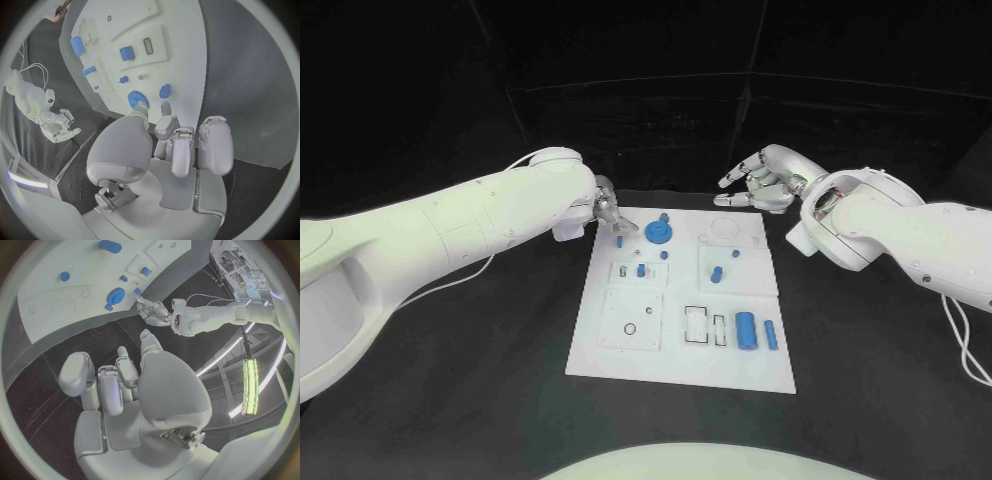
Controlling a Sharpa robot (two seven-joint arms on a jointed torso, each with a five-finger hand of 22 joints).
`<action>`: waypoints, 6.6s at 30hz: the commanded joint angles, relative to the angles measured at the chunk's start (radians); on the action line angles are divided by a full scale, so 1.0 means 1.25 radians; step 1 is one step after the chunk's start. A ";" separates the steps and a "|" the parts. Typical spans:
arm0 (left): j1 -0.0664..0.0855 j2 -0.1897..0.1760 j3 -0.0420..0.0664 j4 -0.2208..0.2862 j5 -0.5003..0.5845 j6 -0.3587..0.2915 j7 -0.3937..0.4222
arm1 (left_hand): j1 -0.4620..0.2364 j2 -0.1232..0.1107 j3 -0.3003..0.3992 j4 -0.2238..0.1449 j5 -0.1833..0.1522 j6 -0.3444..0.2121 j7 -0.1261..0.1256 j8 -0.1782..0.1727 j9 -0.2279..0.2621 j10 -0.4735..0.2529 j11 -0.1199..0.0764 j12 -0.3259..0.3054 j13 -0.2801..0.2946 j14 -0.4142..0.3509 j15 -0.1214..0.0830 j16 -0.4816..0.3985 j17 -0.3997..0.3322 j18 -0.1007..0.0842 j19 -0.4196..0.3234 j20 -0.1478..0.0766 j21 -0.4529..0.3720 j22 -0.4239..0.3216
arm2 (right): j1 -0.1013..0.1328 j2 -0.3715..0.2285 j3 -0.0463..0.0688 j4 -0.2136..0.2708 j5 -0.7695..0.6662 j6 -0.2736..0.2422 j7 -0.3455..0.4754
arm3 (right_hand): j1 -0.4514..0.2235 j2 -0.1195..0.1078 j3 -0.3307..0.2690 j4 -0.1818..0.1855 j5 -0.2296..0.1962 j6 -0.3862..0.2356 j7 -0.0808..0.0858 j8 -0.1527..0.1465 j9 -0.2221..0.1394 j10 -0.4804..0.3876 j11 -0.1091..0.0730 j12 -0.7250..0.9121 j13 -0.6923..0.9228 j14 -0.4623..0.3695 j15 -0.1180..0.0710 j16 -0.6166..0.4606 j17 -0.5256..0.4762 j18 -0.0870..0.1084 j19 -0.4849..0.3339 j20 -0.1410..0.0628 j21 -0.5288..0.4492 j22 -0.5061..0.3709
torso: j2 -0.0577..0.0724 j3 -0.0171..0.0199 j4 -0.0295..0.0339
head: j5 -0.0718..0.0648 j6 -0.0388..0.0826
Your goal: Assemble the parts on the task board
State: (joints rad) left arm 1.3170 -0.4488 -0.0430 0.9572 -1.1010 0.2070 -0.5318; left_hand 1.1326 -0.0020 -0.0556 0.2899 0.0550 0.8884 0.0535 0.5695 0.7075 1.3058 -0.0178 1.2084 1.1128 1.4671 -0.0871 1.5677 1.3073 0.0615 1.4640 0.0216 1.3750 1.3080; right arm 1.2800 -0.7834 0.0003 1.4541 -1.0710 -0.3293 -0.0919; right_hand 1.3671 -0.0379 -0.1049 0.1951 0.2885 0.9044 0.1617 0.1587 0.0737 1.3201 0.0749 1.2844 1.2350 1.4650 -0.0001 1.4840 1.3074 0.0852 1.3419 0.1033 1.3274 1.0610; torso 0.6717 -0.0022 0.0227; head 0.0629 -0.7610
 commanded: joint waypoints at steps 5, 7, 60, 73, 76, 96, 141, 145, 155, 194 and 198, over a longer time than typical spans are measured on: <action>0.000 0.016 0.000 -0.036 -0.008 0.036 0.006 | -0.007 0.000 -0.007 0.000 -0.001 0.007 0.002 -0.005 -0.001 0.000 0.002 0.000 0.001 0.083 0.007 0.002 0.211 -0.004 0.014 0.006 0.003 0.007 | 0.001 0.000 0.000 0.001 0.001 0.002 0.002 | -0.005 0.000 -0.005 -0.001 0.003 -0.002 -0.003 0.006 -0.001 -0.001 -0.003 -0.003 0.001 0.054 -0.005 -0.005 0.075 0.011 -0.003 -0.004 -0.005 -0.001 | -0.001 0.0007 0.0002 | 0.002 0.000; 0.000 0.020 0.000 -0.042 -0.009 0.039 0.006 | -0.007 0.000 -0.007 0.000 -0.001 0.007 0.002 -0.005 -0.001 0.000 0.002 0.000 0.001 0.083 0.007 0.002 0.211 -0.004 0.014 0.006 0.003 0.007 | 0.001 0.000 0.000 0.000 0.001 0.002 0.002 | -0.004 0.000 -0.006 -0.001 0.004 -0.002 -0.003 0.006 -0.001 -0.001 -0.003 -0.003 0.001 0.054 -0.005 -0.005 0.075 0.011 -0.003 -0.004 -0.005 0.000 | -0.001 0.0003 0.0006 | 0.002 0.000; -0.012 0.050 0.000 -0.085 -0.010 0.092 0.000 | 0.042 0.020 -0.018 -0.013 -0.001 0.020 0.000 -0.009 -0.016 -0.002 0.000 0.000 -0.002 0.083 0.007 0.002 0.211 -0.004 0.014 0.006 0.005 0.011 | 0.001 0.006 0.001 -0.001 0.001 0.005 0.001 | -0.001 0.005 -0.006 0.001 0.007 -0.002 -0.003 0.007 -0.001 -0.001 -0.003 -0.003 0.001 0.054 -0.006 -0.004 0.076 0.011 -0.003 -0.004 -0.005 -0.001 | -0.001 0.0005 0.0012 | 0.008 -0.007; -0.012 0.047 0.000 -0.077 -0.010 0.100 0.002 | 0.080 0.041 -0.010 -0.027 -0.001 0.023 0.000 -0.011 -0.022 -0.001 0.000 0.002 -0.001 0.083 0.006 0.002 0.211 -0.004 0.014 0.006 0.003 0.011 | 0.001 0.007 0.001 0.000 0.001 0.005 0.002 | 0.000 0.005 -0.006 0.001 0.007 -0.002 -0.003 0.008 -0.001 -0.001 -0.003 -0.003 0.001 0.054 -0.006 -0.005 0.076 0.011 -0.003 -0.004 -0.005 -0.001 | -0.002 0.0006 0.0001 | 0.008 -0.009; -0.013 0.045 0.000 -0.073 -0.009 0.096 0.005 | 0.092 0.051 -0.005 -0.031 -0.001 0.025 -0.001 -0.011 -0.024 0.001 -0.001 0.003 0.000 0.083 0.006 0.002 0.211 -0.004 0.014 0.006 0.003 0.012 | 0.001 0.007 0.001 -0.001 0.001 0.005 0.002 | 0.000 0.005 -0.006 0.001 0.007 -0.002 -0.003 0.008 -0.001 -0.001 -0.003 -0.003 0.001 0.054 -0.006 -0.005 0.076 0.011 -0.003 -0.004 -0.005 -0.001 | -0.001 0.0002 0.0003 | 0.007 -0.009; -0.012 0.004 0.001 -0.026 0.082 0.030 0.031 | 0.226 0.119 0.083 -0.109 -0.006 0.022 -0.015 -0.001 -0.020 -0.003 -0.013 -0.006 -0.009 0.083 -0.004 0.002 0.211 -0.003 0.011 -0.005 -0.003 0.009 | 0.001 0.008 0.001 -0.006 0.001 0.008 0.003 | 0.002 0.006 -0.007 0.001 0.008 -0.002 -0.003 0.008 -0.001 -0.002 -0.003 -0.004 0.000 0.054 -0.006 -0.005 0.075 0.011 -0.004 -0.004 -0.007 -0.004 | -0.003 0.0012 0.0020 | 0.009 -0.008; -0.059 -0.190 -0.017 0.316 0.008 -0.131 0.022 | 0.238 0.101 0.134 -0.119 -0.006 0.017 -0.018 0.017 -0.007 0.008 -0.017 -0.003 -0.005 0.083 -0.007 0.002 0.211 -0.005 0.015 -0.008 0.003 0.019 | 0.001 0.008 0.000 -0.017 0.002 0.020 0.001 | 0.002 0.006 -0.007 0.001 0.008 -0.002 -0.003 0.008 -0.001 -0.002 -0.003 -0.004 0.000 0.054 -0.006 -0.006 0.074 0.012 -0.004 -0.004 -0.007 -0.005 | -0.007 0.0047 0.0112 | 0.020 -0.017; -0.060 -0.186 -0.018 0.311 -0.003 -0.123 0.018 | 0.238 0.099 0.138 -0.119 -0.006 0.017 -0.018 0.018 -0.007 0.008 -0.017 -0.003 -0.006 0.083 -0.007 0.002 0.211 -0.005 0.015 -0.008 0.003 0.018 | 0.001 0.009 0.000 -0.017 0.002 0.020 0.001 | 0.002 0.006 -0.007 0.001 0.008 -0.002 -0.003 0.008 -0.001 -0.002 -0.003 -0.004 0.000 0.054 -0.006 -0.006 0.074 0.012 -0.004 -0.004 -0.007 -0.005 | -0.008 0.0048 0.0111 | 0.019 -0.018; -0.060 -0.179 -0.024 0.309 -0.009 -0.095 0.013 | 0.237 0.096 0.144 -0.119 -0.006 0.016 -0.018 0.019 -0.006 0.007 -0.017 -0.004 -0.007 0.083 -0.007 0.002 0.211 -0.005 0.015 -0.008 0.003 0.019 | 0.001 0.010 0.000 -0.017 0.002 0.020 0.001 | 0.002 0.006 -0.007 0.001 0.008 -0.002 -0.003 0.008 -0.001 -0.002 -0.003 -0.004 0.000 0.054 -0.006 -0.006 0.074 0.012 -0.004 -0.004 -0.007 -0.005 | -0.008 0.0043 0.0120 | 0.017 -0.020; -0.060 -0.158 -0.028 0.299 -0.009 -0.071 0.010 | 0.235 0.082 0.170 -0.122 -0.006 0.014 -0.018 0.022 -0.005 0.008 -0.017 -0.006 -0.009 0.083 -0.007 0.002 0.211 -0.005 0.015 -0.008 0.003 0.020 | 0.001 0.014 0.000 -0.019 0.002 0.021 0.002 | 0.002 0.006 -0.007 0.001 0.008 -0.002 -0.003 0.008 -0.001 -0.002 -0.003 -0.004 0.000 0.054 -0.006 -0.006 0.074 0.012 -0.004 -0.004 -0.007 -0.005 | -0.007 0.0037 0.0126 | 0.012 -0.024; -0.060 -0.155 -0.032 0.295 -0.009 -0.067 0.010 | 0.235 0.082 0.170 -0.122 -0.006 0.014 -0.018 0.022 -0.005 0.008 -0.017 -0.006 -0.009 0.083 -0.007 0.002 0.211 -0.005 0.015 -0.008 0.003 0.020 | 0.001 0.014 0.000 -0.019 0.002 0.021 0.002 | 0.002 0.006 -0.007 0.001 0.008 -0.002 -0.003 0.008 -0.001 -0.002 -0.003 -0.004 0.000 0.054 -0.006 -0.006 0.074 0.012 -0.004 -0.004 -0.007 -0.005 | -0.007 0.0040 0.0125 | 0.011 -0.025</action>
State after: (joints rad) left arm 1.2439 -0.6457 -0.0804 1.3271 -1.1074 0.1038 -0.5153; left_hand 1.4192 0.1024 0.0791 0.2111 0.0443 0.9048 0.0369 0.5931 0.7031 1.3126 -0.0350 1.1996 1.1021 1.4670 -0.0872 1.5677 1.3073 0.0614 1.4674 0.0181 1.3750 1.3074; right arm 1.2796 -0.7670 0.0001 1.4299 -1.0702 -0.3070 -0.0936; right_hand 1.3672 -0.0380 -0.1075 0.1976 0.2932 0.9044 0.1617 0.1624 0.0738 1.3201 0.0749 1.2844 1.2352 1.4650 -0.0001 1.4840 1.3079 0.0852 1.3419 0.1032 1.3213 1.0561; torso 0.6624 0.0024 0.0386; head 0.0778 -0.7916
